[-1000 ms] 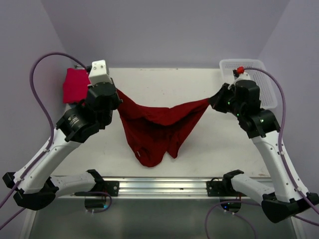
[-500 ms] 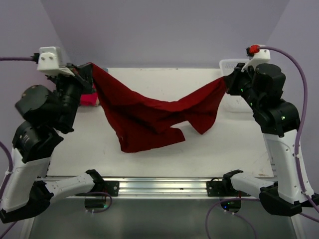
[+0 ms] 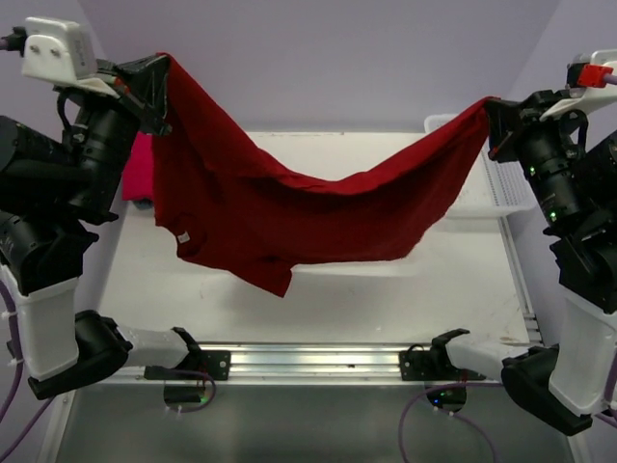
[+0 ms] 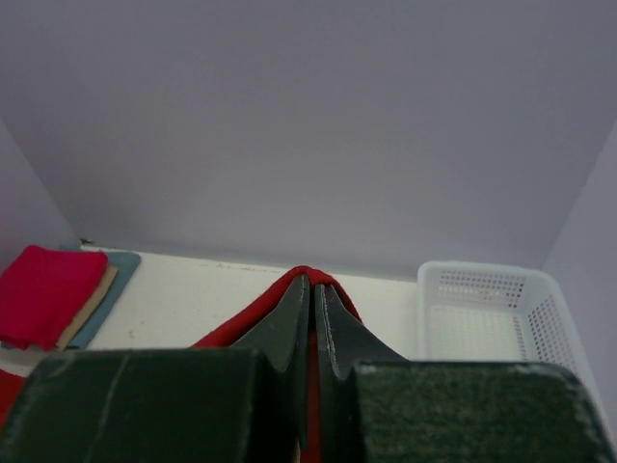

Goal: Fold and stack the t-shirts
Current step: Flatten the tshirt out

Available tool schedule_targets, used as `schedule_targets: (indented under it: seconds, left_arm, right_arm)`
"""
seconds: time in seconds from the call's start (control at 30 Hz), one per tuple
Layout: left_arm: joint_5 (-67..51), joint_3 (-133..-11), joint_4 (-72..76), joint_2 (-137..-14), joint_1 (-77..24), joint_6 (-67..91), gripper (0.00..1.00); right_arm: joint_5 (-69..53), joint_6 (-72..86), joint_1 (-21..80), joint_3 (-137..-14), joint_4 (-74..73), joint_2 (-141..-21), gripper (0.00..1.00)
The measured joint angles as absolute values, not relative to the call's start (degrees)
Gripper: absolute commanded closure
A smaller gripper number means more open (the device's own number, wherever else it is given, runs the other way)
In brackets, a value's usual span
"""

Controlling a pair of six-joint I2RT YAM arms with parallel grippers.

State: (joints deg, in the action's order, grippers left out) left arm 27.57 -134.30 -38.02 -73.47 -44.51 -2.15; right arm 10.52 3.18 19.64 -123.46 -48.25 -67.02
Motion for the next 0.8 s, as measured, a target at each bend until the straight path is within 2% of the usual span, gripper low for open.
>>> schedule_targets:
  seconds: [0.23,0.4,0.53,0.67,0.8]
  left_arm:
    - [27.24,-134.76,-36.88,-76.90,-44.51,-10.61,1.00]
    - [29.21,-128.60,-33.89,-74.48,-45.19,-16.69,1.00]
    - [36.58,-126.15,-25.80,-76.18,-50.76,-27.35,1.00]
    - [38.85,-128.66,-17.93,-82.28,-53.69,-34.74,1.00]
    - [34.22,-127.42,-17.72,-85.43,-48.25,-33.01,1.00]
  right_arm:
    - [13.34,-1.50,22.35,-125.19,-48.21,-71.07,1.00]
    - [16.47,-5.04,26.02,-124.81,-47.99,-74.19,1.00]
    - [19.38,-7.09,26.92,-124.40,-47.24,-74.46,1.00]
    - [22.04,-8.23,27.00,-124.38,-45.08,-74.91,1.00]
    - [24.60,-9.08,27.00,-124.05,-43.68,-76.05,1.00]
